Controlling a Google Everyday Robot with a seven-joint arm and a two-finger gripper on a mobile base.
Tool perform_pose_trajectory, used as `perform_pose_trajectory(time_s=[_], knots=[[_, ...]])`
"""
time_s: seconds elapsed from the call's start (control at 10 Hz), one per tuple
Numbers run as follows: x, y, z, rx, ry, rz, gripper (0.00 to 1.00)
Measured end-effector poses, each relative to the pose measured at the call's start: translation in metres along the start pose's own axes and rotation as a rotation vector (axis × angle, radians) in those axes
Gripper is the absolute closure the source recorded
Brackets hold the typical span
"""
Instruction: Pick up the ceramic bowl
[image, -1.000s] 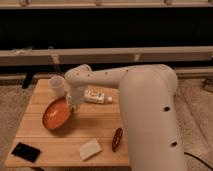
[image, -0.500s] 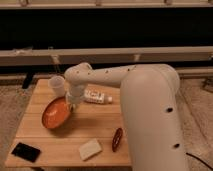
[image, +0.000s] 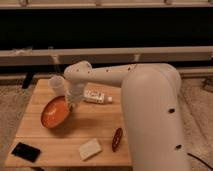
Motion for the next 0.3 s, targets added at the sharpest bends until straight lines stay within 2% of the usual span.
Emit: perform_pose_trajectory(time_s=[0.3], knots=[[0.0001, 0.002, -0.0039, -0.004, -0.001, -0.004, 0.96]])
